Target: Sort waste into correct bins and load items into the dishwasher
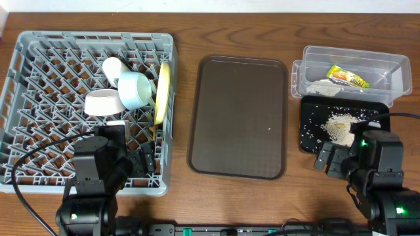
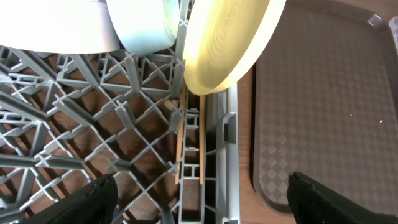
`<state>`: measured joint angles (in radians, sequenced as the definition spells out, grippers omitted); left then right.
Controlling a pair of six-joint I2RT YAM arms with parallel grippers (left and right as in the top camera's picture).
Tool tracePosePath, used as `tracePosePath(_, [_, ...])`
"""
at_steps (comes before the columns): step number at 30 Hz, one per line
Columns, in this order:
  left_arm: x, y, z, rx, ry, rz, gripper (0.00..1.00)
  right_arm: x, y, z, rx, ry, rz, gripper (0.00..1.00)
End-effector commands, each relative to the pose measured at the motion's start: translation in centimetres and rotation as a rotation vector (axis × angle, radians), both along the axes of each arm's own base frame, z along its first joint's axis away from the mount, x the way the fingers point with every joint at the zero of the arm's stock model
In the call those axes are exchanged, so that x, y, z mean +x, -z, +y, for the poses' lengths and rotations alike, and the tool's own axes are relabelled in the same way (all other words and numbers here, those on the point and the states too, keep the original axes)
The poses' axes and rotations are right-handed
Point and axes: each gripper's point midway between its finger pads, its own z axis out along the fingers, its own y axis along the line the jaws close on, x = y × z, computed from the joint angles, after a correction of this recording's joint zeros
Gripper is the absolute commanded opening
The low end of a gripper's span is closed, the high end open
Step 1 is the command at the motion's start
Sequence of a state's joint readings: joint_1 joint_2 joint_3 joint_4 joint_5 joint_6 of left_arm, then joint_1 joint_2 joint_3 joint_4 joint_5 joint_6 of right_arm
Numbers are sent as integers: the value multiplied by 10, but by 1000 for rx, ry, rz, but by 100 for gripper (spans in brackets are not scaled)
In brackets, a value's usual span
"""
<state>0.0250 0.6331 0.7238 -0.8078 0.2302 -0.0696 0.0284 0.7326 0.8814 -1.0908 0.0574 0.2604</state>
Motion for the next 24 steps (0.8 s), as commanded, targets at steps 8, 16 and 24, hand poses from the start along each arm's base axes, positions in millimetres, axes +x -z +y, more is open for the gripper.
tracePosePath(8, [-1, 1, -2, 8, 19, 1, 89, 14, -35, -5, -57, -14, -296, 99])
tracePosePath(16, [-1, 1, -2, 8, 19, 1, 89, 1, -58, -5, -96, -40, -689, 99])
tracePosePath(24, [-1, 1, -2, 8, 19, 1, 89, 20, -44, 0, -87, -52, -911, 99])
